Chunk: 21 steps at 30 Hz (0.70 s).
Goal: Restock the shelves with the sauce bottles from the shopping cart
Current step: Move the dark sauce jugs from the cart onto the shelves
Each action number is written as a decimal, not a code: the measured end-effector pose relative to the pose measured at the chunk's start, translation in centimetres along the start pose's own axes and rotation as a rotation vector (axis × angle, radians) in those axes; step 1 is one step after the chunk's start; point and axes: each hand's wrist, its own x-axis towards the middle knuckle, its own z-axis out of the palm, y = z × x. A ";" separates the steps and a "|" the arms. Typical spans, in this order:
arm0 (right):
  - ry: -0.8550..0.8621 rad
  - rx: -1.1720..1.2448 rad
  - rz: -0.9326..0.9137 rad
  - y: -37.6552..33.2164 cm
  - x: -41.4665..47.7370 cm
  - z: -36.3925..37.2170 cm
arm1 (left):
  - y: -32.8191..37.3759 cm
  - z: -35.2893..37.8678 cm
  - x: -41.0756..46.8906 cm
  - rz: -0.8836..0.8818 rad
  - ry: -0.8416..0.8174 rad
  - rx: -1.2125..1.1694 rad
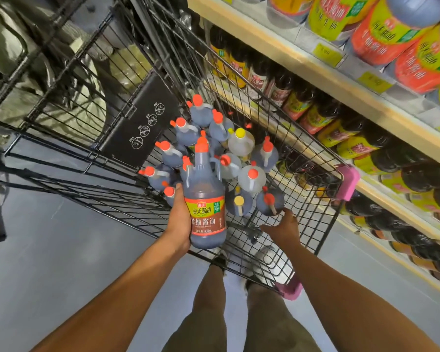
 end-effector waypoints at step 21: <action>0.056 0.247 -0.246 -0.8 3.6 -0.7 | -0.7 -0.4 1.0 0.035 0.036 -0.009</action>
